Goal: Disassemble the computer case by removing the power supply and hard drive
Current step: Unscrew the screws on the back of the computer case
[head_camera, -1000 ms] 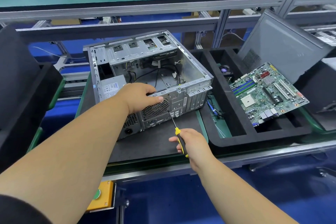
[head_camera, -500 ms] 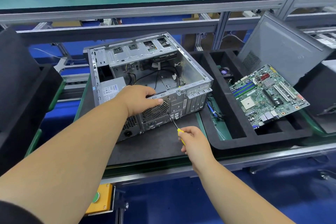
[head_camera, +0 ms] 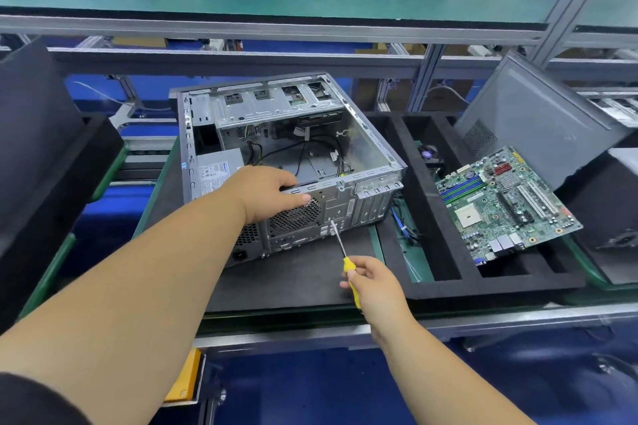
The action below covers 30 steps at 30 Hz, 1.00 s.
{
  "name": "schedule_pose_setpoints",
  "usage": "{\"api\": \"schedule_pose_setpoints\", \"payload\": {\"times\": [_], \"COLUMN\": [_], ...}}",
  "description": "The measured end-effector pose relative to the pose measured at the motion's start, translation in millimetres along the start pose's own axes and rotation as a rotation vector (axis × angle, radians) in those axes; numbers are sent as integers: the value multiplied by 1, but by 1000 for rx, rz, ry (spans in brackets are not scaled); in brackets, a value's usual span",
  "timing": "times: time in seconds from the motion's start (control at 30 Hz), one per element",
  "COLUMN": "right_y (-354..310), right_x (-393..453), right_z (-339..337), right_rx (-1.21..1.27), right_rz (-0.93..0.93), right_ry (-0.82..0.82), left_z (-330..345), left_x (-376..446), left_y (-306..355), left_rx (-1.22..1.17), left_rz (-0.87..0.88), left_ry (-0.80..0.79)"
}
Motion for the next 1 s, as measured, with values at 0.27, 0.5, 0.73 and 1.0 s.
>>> {"api": "schedule_pose_setpoints", "payload": {"times": [0.27, 0.5, 0.73, 1.0], "right_y": [-18, -35, -33, -30], "right_x": [28, 57, 59, 56], "right_z": [32, 57, 60, 64], "right_rx": [181, 147, 104, 221], "right_rz": [37, 78, 84, 104], "right_ry": [42, 225, 322, 364], "left_z": [1, 1, -1, 1], "left_x": [3, 5, 5, 5], "left_y": [-3, -3, 0, 1], "left_rx": [46, 56, 46, 28], "left_rz": [21, 59, 73, 88], "left_ry": [12, 53, 86, 89]}}
Point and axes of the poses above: each hand's wrist, its own x-axis towards the middle knuckle, its own z-axis out of the palm, y = z × x, the point moved 7 cm from there along x, towards the middle knuckle, and after that the axes turned 4 degrees about -x, right-handed, at the moved point
